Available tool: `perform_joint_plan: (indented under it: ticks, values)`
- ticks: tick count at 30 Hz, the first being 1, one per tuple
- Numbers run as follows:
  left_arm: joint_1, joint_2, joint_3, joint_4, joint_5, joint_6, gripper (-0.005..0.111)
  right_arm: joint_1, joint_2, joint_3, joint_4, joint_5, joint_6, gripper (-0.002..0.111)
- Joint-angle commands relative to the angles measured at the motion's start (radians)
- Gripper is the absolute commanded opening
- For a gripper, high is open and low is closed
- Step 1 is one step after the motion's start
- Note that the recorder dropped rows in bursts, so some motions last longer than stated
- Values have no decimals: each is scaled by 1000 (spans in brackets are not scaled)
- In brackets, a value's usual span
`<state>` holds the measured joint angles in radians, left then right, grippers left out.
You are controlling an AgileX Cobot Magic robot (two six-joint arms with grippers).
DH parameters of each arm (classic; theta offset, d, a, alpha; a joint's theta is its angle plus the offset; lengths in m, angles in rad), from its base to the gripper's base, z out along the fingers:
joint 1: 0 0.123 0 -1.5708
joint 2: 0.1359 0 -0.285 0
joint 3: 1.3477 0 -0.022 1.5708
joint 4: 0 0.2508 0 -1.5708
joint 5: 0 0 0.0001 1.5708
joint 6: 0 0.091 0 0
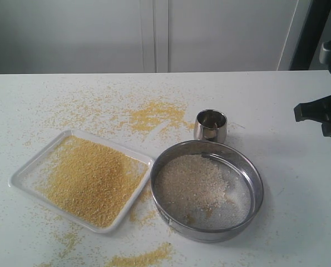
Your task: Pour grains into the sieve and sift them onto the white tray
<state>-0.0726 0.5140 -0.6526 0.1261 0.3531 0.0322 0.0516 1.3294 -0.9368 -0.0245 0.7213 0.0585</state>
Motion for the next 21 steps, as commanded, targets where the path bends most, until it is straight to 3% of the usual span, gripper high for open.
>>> perform_joint_plan:
  ticks: [1,9,21]
  values:
    - [21,-77,67,-23,-76,-14,0,-2,-6,2,-1,-13,2,0]
    - [28,-171,167,-60,-93,-22,0,-2,-6,2,-1,-13,2,0]
    - [28,-171,180,-73,-75,-32,0,-2,-6,2,-1,-13,2,0]
